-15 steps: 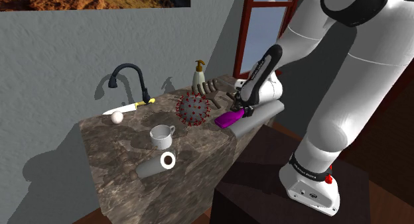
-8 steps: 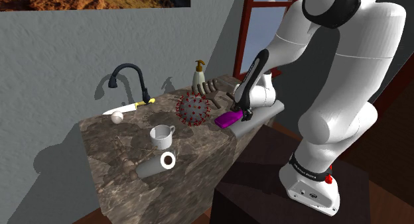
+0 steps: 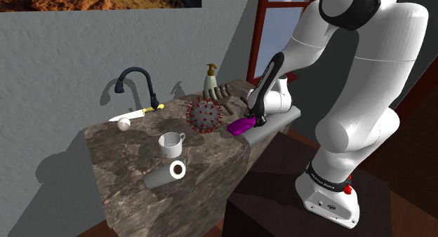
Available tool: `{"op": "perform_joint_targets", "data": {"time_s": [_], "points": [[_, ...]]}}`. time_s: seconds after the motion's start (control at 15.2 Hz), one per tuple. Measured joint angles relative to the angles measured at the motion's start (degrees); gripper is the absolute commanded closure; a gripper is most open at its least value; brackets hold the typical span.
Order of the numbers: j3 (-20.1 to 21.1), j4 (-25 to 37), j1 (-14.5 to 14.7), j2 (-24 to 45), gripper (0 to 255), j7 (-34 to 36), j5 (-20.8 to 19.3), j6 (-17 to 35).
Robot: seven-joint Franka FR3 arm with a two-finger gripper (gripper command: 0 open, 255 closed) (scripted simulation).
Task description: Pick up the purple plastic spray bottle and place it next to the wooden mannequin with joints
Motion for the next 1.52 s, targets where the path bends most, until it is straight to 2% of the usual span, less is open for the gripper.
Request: {"op": "perform_joint_targets", "data": {"time_s": [0.59,0.79,0.86,0.92,1.06,1.12,1.19,1.25,1.32,1.39,1.52], "points": [[-0.52,-0.09,0.56,-0.6,255,-0.13,0.22,-0.52],[-5.15,-0.65,5.56,-3.7,255,-0.54,1.26,-3.11],[-8.22,-0.78,8.49,-4.78,255,-0.3,0.99,-4.12],[-13.0,-1.02,13.17,-5.95,255,0.84,-0.13,-5.15],[-24.27,-1.65,22.86,-8.35,255,5.85,-6.33,-7.1],[-30.96,-2.21,27.92,-9.87,255,10.43,-12.23,-8.07],[-35.02,-2.19,30.53,-10.97,255,15.09,-18.59,-9.1],[-37.19,-2.18,31.14,-12.35,255,19.82,-24.92,-10.35],[-37.38,-2.19,30.43,-13.58,255,22.69,-29.04,-11.47],[-36.99,-2.18,29.46,-14.73,255,24.86,-32.0,-12.57],[-36.19,-2.14,27.71,-17.28,255,27.09,-35.5,-15.04]]}}
